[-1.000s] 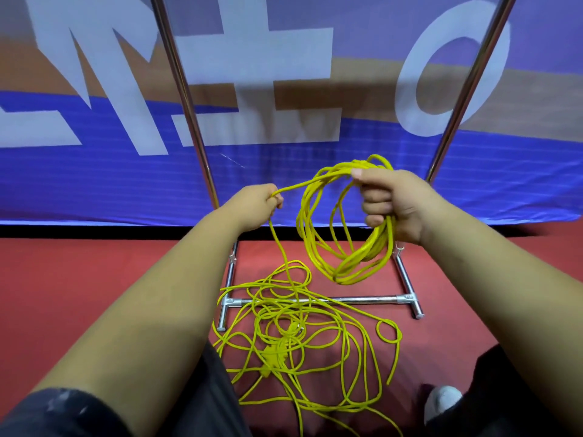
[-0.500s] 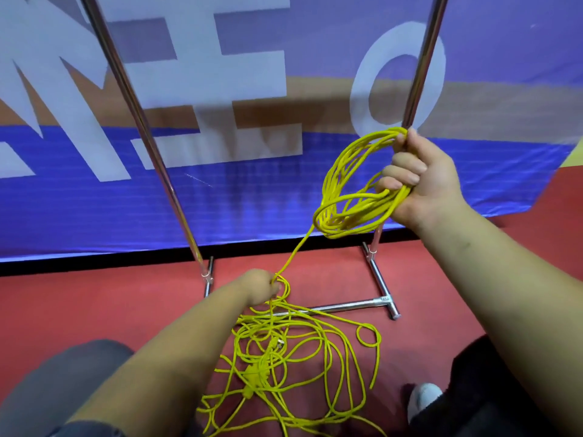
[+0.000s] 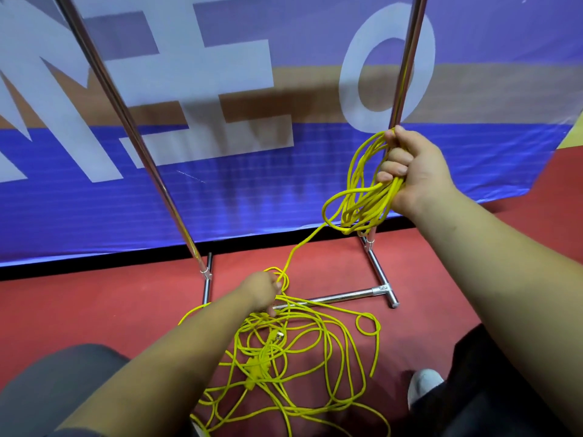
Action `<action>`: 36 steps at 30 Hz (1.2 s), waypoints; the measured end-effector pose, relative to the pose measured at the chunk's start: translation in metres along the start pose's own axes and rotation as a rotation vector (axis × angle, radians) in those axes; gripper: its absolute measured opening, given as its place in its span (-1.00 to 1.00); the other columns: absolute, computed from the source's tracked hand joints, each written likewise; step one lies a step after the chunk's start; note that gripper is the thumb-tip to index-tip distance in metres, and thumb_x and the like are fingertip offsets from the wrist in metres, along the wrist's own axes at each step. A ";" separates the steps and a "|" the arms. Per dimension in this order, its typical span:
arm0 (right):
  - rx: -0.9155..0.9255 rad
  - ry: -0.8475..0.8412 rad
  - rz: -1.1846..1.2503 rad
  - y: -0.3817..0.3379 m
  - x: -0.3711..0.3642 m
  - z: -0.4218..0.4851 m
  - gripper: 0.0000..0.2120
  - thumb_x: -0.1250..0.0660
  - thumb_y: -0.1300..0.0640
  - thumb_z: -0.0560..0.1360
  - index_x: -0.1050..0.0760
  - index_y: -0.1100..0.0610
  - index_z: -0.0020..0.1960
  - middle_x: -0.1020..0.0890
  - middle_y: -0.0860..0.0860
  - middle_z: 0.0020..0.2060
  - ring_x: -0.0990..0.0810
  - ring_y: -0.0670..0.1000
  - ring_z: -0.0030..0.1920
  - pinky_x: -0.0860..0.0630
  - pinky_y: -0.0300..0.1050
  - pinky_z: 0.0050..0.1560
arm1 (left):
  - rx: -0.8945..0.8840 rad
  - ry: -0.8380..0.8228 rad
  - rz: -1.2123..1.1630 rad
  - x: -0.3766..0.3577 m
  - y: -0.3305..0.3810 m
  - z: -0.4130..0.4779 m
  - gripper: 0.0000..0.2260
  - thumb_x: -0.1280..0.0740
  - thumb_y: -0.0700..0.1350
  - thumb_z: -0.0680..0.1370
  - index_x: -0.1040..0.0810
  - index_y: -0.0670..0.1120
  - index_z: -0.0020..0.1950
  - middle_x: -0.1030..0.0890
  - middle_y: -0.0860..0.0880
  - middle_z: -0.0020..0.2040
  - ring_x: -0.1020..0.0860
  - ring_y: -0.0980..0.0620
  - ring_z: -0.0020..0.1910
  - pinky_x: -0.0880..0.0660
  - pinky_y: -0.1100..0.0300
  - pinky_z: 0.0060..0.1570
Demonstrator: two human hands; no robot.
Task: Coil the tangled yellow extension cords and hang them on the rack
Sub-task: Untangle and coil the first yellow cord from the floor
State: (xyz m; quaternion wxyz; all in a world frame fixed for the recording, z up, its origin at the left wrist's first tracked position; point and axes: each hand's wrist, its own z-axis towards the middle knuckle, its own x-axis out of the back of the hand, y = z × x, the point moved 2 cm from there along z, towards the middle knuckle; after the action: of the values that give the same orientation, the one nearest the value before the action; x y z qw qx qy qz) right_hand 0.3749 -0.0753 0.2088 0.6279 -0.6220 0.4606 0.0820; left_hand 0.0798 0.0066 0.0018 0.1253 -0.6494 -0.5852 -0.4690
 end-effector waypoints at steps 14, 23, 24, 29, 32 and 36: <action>-0.076 -0.102 -0.508 0.036 -0.006 0.016 -0.87 -0.37 0.08 0.64 -0.48 0.05 -0.07 -0.42 -0.05 -0.40 -0.32 -0.07 -0.48 -0.30 -0.14 -0.42 | -0.842 0.285 0.330 0.121 0.107 -0.091 -0.86 -0.44 -0.08 0.60 -0.72 0.04 0.13 -0.43 0.10 -0.08 -0.48 0.10 -0.05 -0.45 0.20 0.05; -0.407 -0.429 -0.974 0.083 -0.034 -0.033 -0.87 -0.38 0.07 0.65 -0.63 0.11 0.00 -0.69 0.04 -0.23 -0.57 -0.07 -0.45 -0.47 -0.21 -0.50 | -0.737 0.589 -0.020 0.155 0.101 -0.102 -0.78 -0.61 0.01 0.42 -0.68 0.06 0.00 -0.57 0.06 -0.16 -0.55 0.10 -0.16 -0.52 0.15 -0.12; -0.434 -0.434 -0.949 0.089 -0.035 -0.034 -0.88 -0.38 0.07 0.65 -0.63 0.11 0.03 -0.70 0.06 -0.20 -0.59 -0.06 -0.44 -0.49 -0.19 -0.49 | -0.654 0.609 -0.079 0.157 0.096 -0.099 -0.73 -0.63 0.05 0.38 -0.61 0.04 -0.06 -0.59 0.07 -0.20 -0.54 0.13 -0.22 -0.52 0.16 -0.17; -0.515 -0.432 -0.737 0.097 -0.041 -0.037 -0.79 -0.31 -0.04 0.70 -0.56 0.07 -0.02 -0.44 -0.05 -0.42 -0.31 -0.08 -0.50 -0.37 -0.16 -0.45 | -0.462 0.477 -0.171 0.158 0.073 -0.089 -0.60 -0.54 0.25 0.43 -0.54 -0.05 -0.20 -0.61 0.05 -0.35 -0.48 0.19 -0.38 -0.42 0.25 -0.33; -0.517 -0.419 -0.638 0.092 -0.047 -0.039 -0.68 -0.35 -0.23 0.62 -0.48 0.03 -0.03 -0.30 -0.11 -0.42 -0.19 -0.10 -0.51 -0.31 -0.18 -0.46 | -0.464 0.316 -0.249 0.154 0.058 -0.080 -0.64 -0.51 0.23 0.48 -0.58 -0.06 -0.12 -0.65 -0.02 -0.24 -0.52 0.12 -0.26 -0.49 0.02 -0.16; -0.488 -0.458 -0.688 0.084 -0.047 -0.043 -0.68 -0.49 -0.21 0.45 -0.53 0.01 -0.09 -0.22 -0.11 -0.42 -0.21 -0.11 -0.51 -0.31 -0.17 -0.40 | -0.424 0.187 -0.133 0.147 0.039 -0.063 -0.84 -0.51 -0.02 0.55 -0.56 -0.03 -0.02 -0.54 0.09 -0.21 -0.45 0.16 -0.27 -0.44 0.15 -0.09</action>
State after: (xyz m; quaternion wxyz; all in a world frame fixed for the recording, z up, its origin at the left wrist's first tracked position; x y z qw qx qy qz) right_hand 0.2711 -0.0716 0.1897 0.5396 -0.8334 0.0454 0.1100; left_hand 0.0663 0.0454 0.1614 0.0086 -0.5749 -0.5010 -0.6469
